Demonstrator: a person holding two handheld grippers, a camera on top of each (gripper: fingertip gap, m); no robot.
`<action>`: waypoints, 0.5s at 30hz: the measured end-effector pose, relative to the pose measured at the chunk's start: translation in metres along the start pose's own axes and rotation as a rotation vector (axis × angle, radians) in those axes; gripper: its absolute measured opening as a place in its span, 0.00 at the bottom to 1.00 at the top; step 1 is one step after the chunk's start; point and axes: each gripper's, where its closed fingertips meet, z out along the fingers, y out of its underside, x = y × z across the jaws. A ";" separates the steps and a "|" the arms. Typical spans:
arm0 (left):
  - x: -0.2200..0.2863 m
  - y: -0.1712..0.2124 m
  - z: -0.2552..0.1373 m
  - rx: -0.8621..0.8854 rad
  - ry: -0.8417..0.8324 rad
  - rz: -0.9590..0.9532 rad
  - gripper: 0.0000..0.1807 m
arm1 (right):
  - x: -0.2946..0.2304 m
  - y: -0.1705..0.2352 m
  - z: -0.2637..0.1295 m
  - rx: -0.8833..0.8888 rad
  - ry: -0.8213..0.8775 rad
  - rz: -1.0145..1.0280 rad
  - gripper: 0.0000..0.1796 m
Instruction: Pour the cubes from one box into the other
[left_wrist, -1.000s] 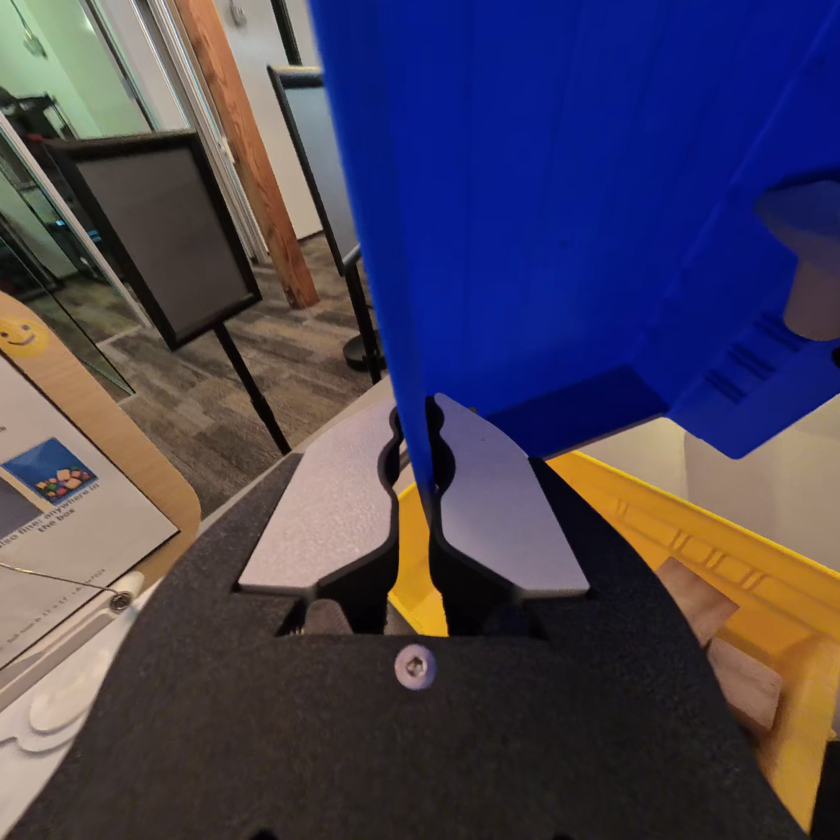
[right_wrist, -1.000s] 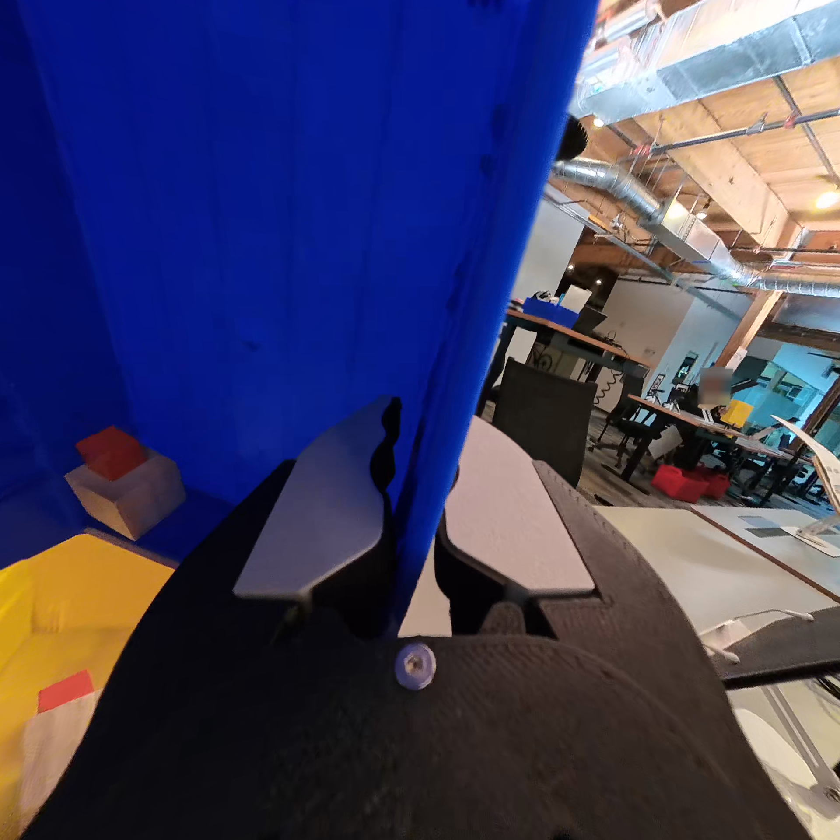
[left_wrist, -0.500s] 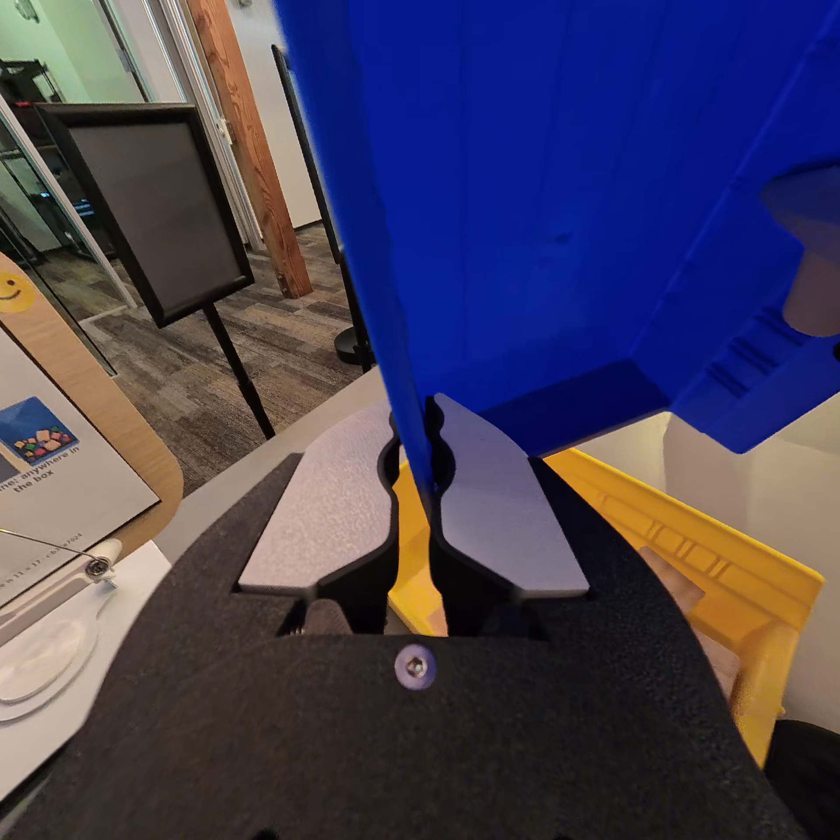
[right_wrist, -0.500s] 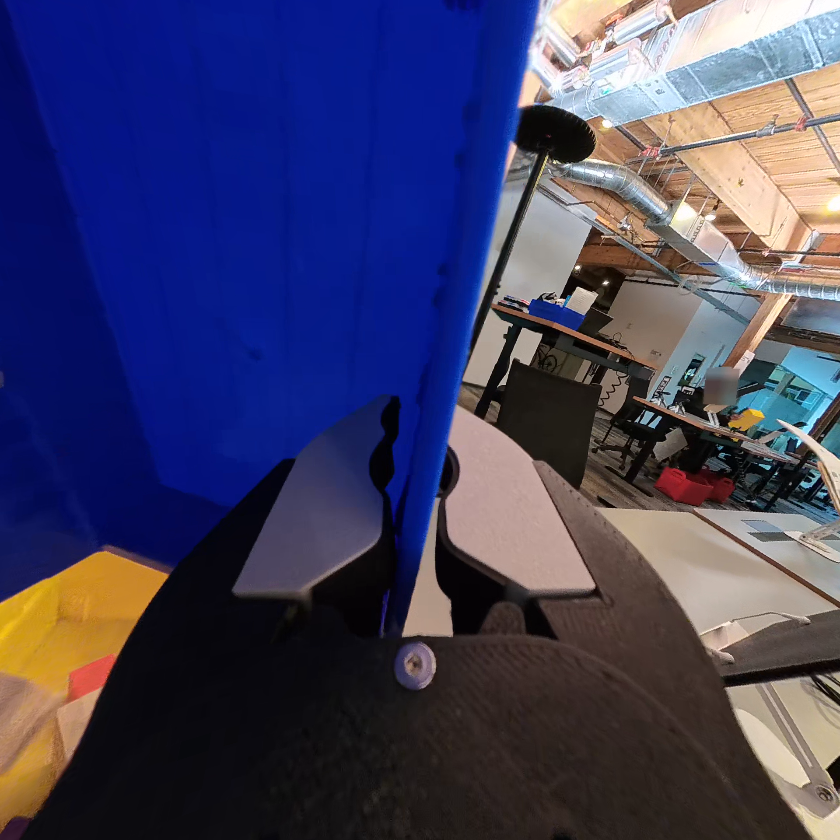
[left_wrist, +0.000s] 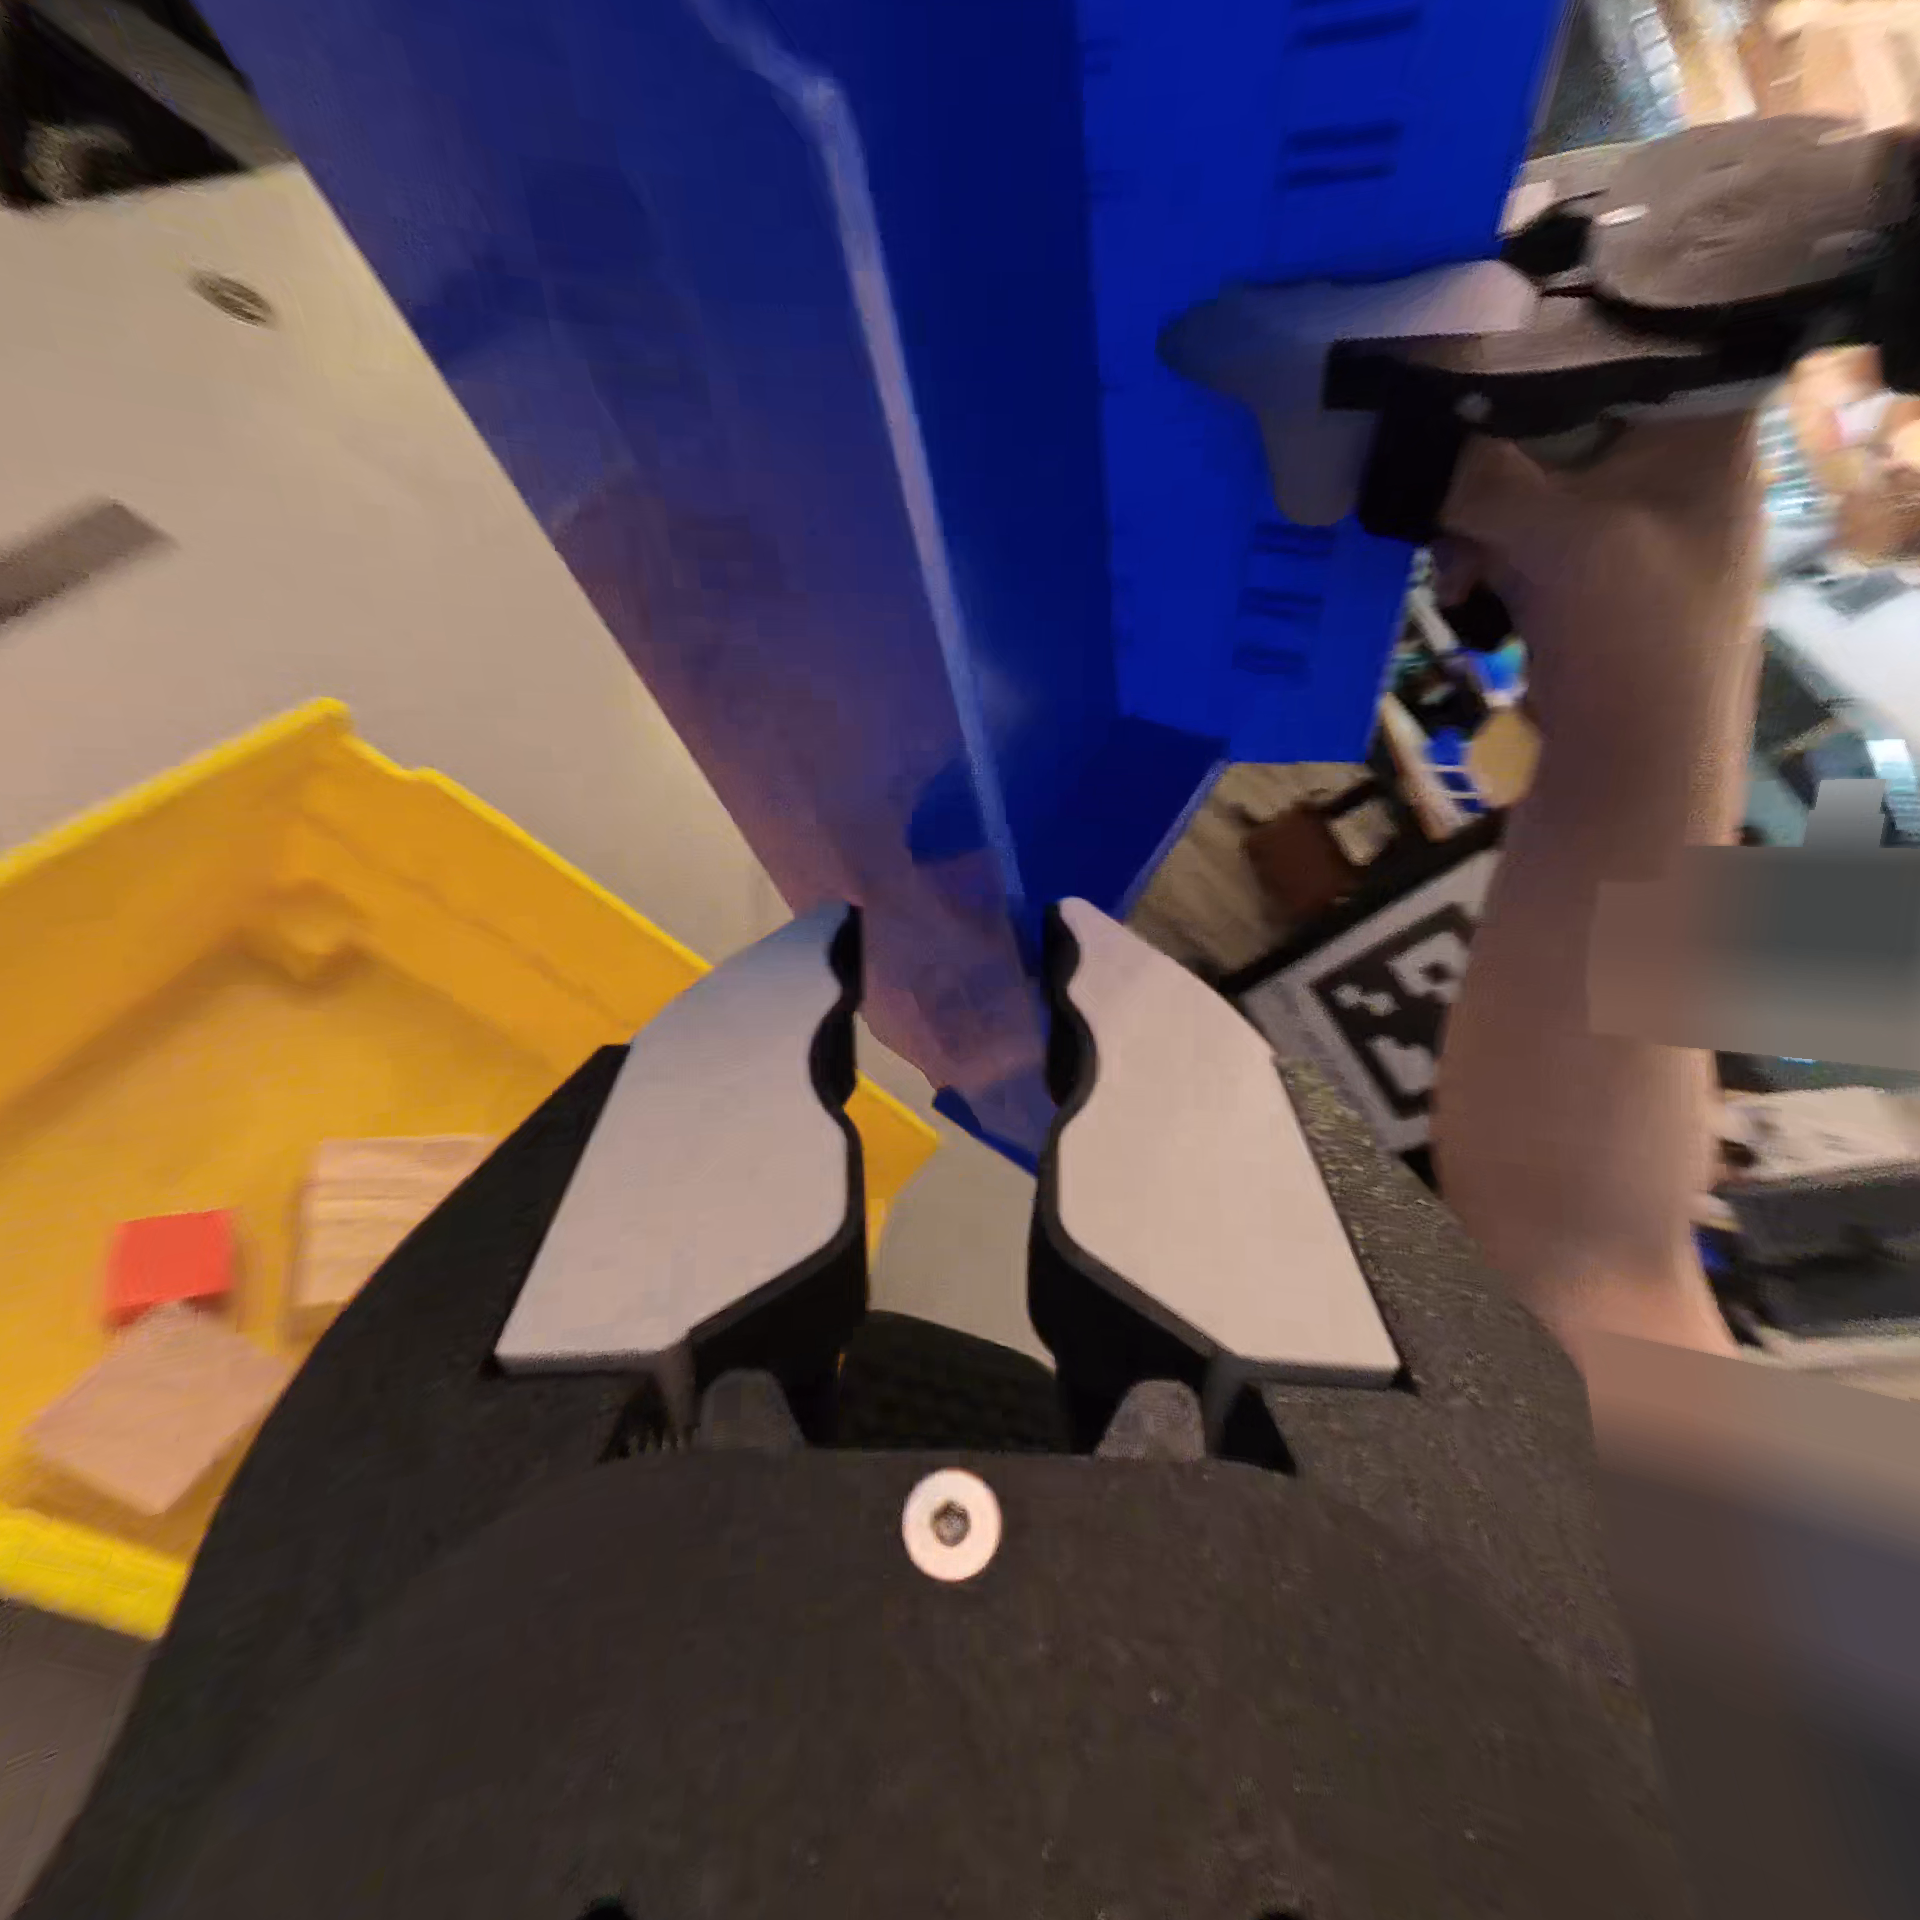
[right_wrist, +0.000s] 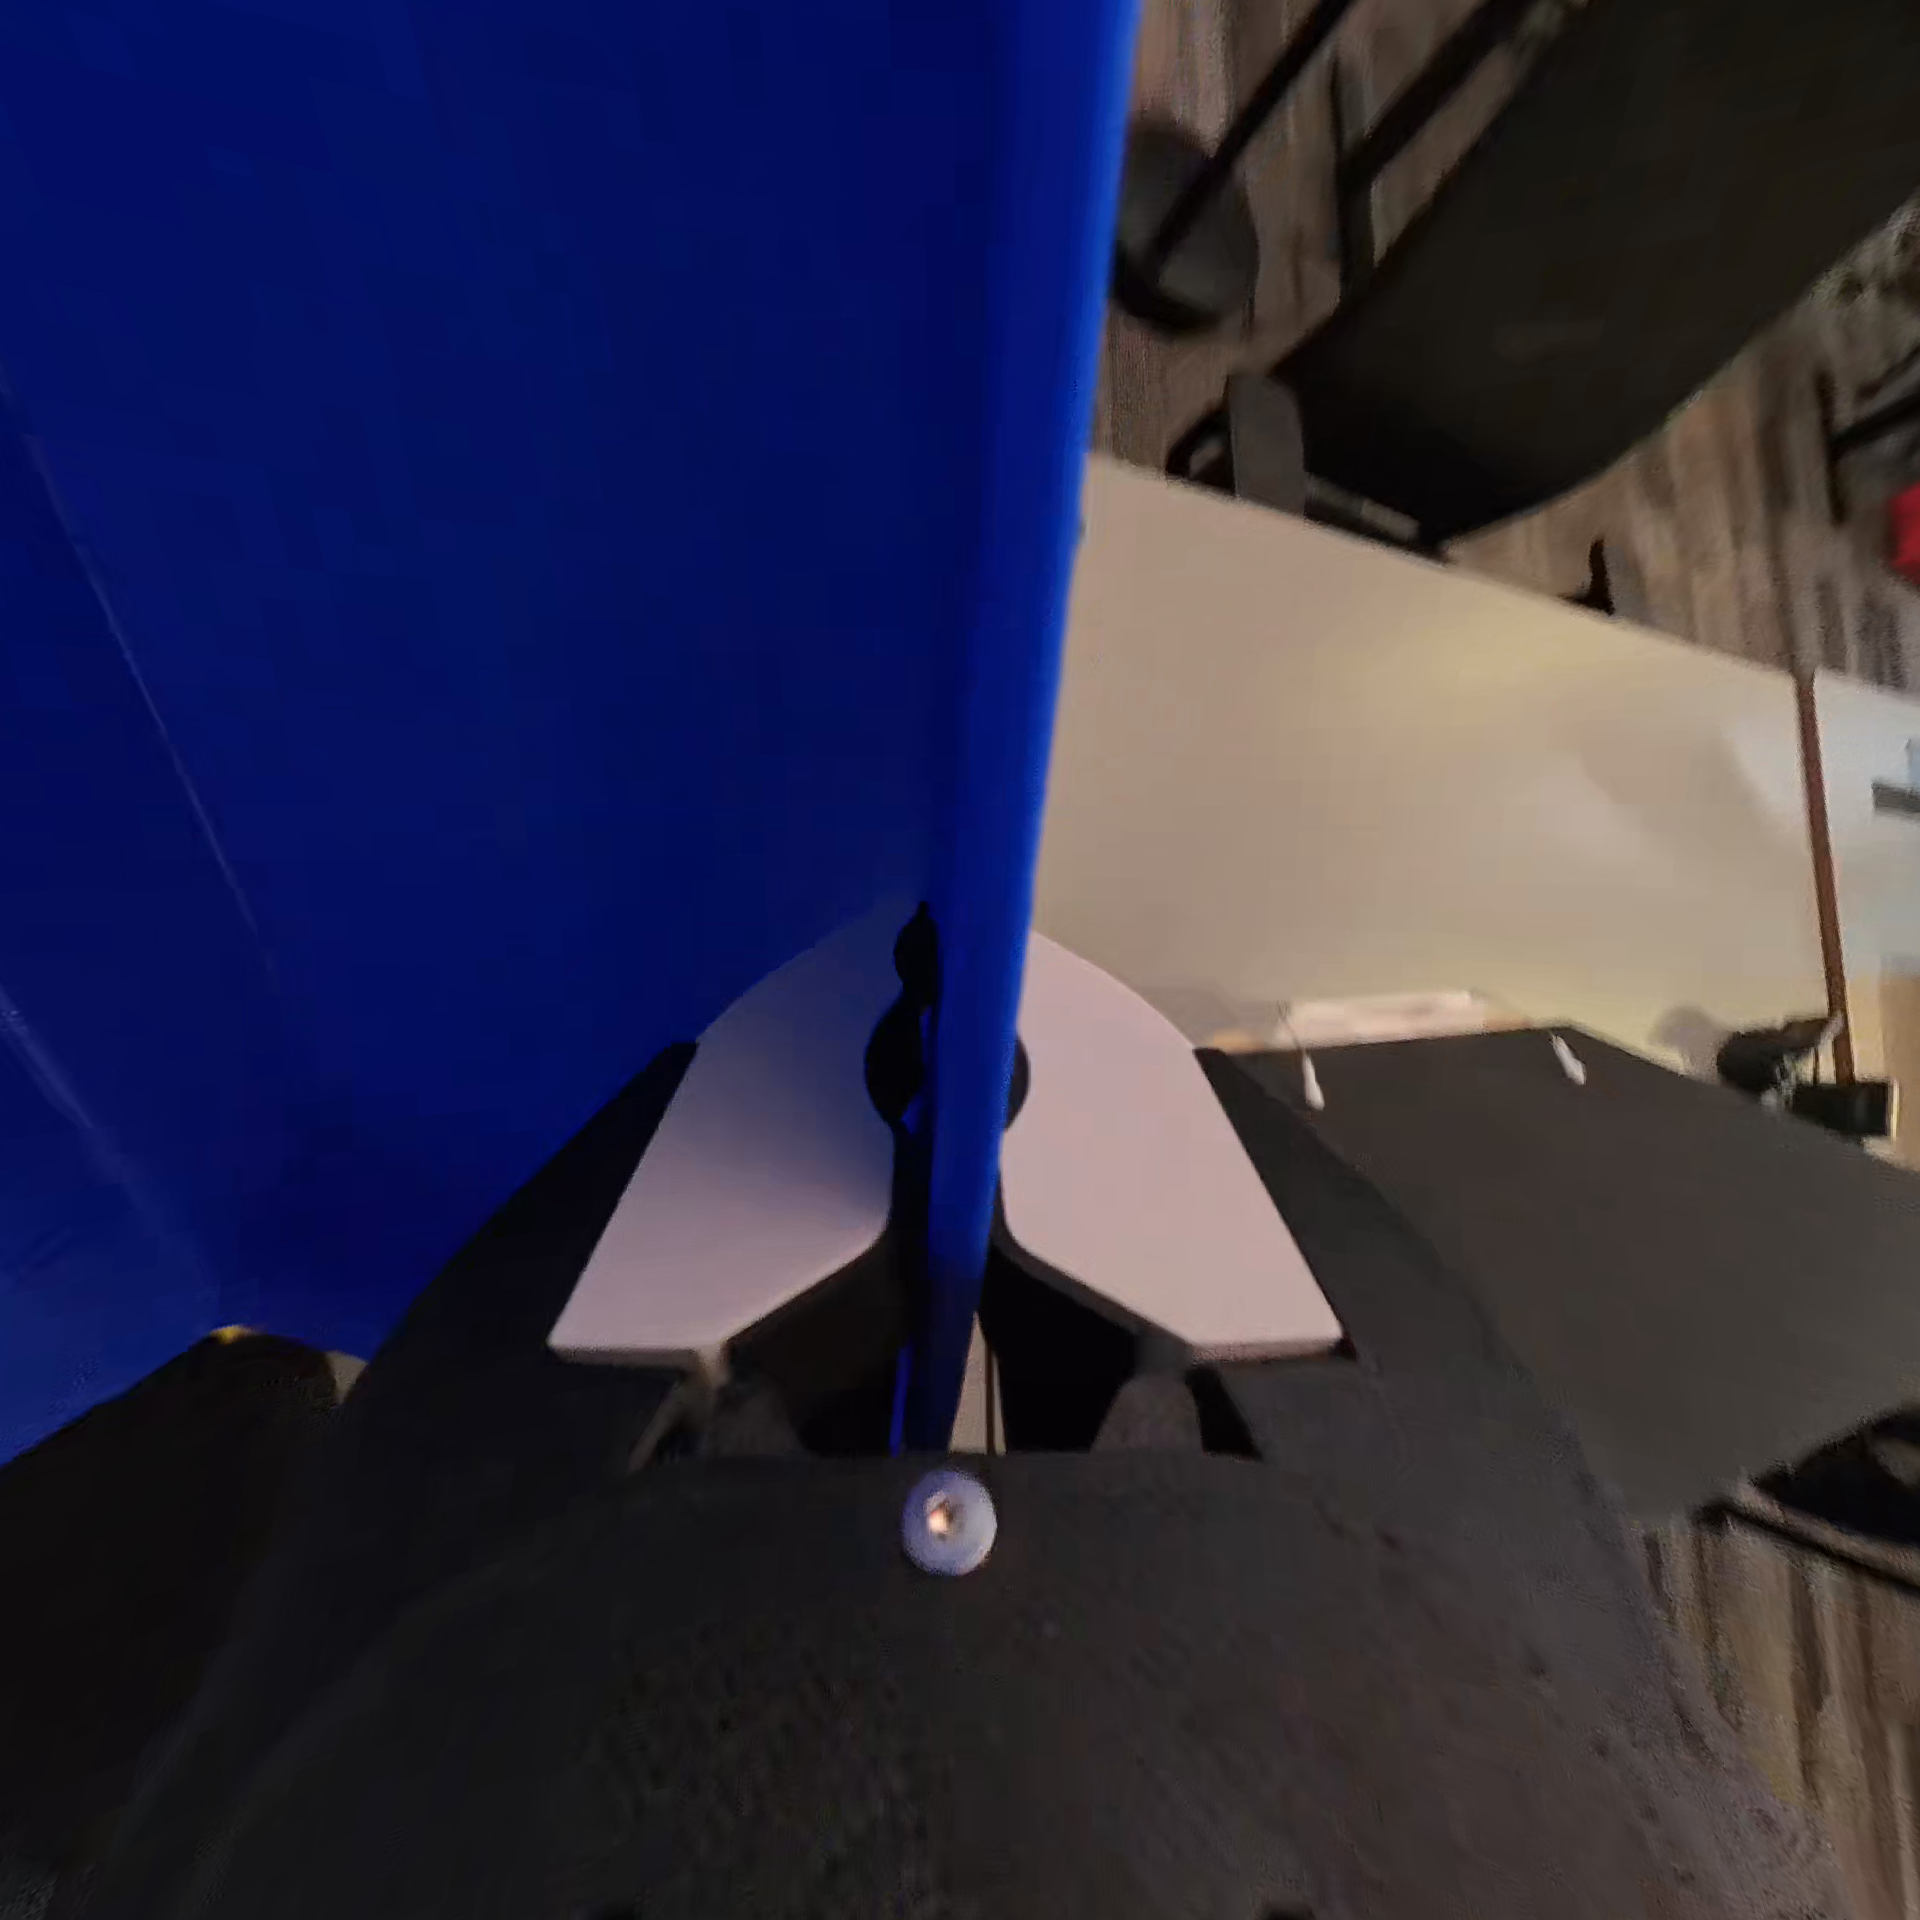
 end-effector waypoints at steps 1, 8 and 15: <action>0.007 0.002 -0.003 0.015 0.060 -0.031 0.12 | 0.010 0.014 0.002 -0.063 0.005 0.005 0.03; -0.076 0.040 -0.063 -0.102 -0.274 -0.004 0.13 | 0.048 0.133 0.041 -0.467 -0.071 0.085 0.03; -0.139 0.116 -0.073 -0.440 -0.536 -0.160 0.21 | 0.042 0.170 0.073 -0.555 -0.117 0.085 0.04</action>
